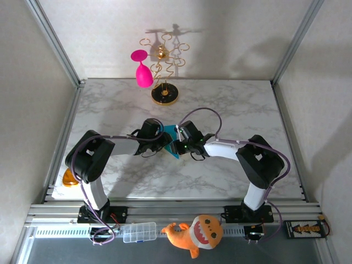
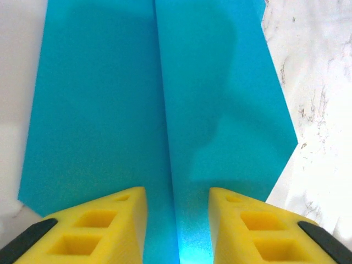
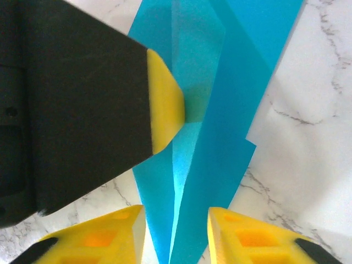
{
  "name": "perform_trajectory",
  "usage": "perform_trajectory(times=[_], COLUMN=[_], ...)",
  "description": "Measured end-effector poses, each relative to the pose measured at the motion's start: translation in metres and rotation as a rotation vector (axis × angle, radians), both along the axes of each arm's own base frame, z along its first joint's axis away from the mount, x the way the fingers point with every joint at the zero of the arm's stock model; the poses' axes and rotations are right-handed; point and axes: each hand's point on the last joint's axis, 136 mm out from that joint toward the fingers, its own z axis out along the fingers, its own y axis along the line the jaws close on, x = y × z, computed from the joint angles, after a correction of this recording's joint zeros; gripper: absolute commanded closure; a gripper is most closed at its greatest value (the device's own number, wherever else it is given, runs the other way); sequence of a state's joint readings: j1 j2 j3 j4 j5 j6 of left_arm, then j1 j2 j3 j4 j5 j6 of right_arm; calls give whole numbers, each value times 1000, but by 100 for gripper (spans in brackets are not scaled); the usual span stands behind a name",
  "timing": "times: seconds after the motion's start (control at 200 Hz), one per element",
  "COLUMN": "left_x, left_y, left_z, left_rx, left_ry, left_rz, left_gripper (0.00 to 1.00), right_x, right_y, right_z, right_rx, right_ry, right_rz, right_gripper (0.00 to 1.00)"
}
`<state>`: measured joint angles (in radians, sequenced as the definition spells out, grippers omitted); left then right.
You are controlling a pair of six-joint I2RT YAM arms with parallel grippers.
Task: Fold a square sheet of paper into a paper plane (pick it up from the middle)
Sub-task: Fourth fold the wing at the center of the table.
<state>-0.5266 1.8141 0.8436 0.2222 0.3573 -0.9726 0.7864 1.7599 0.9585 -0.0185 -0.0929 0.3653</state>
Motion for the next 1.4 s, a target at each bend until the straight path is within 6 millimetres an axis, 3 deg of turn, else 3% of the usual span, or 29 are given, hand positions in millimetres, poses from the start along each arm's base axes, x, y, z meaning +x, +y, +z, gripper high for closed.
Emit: perform_trajectory(times=[0.22,0.956,1.397], left_x=[0,0,0], left_y=[1,-2,-2], left_z=[-1,1,1], left_rx=[6,-5,-6], left_ry=[4,9,8], left_rz=[3,-7,-7], left_gripper=[69,63,65], right_x=[-4,-8,-5], right_y=[2,5,5], right_z=[-11,-23,-22], right_rx=[-32,-95,-101], right_ry=[4,-36,-63], right_rz=[7,49,49], right_gripper=[70,71,87])
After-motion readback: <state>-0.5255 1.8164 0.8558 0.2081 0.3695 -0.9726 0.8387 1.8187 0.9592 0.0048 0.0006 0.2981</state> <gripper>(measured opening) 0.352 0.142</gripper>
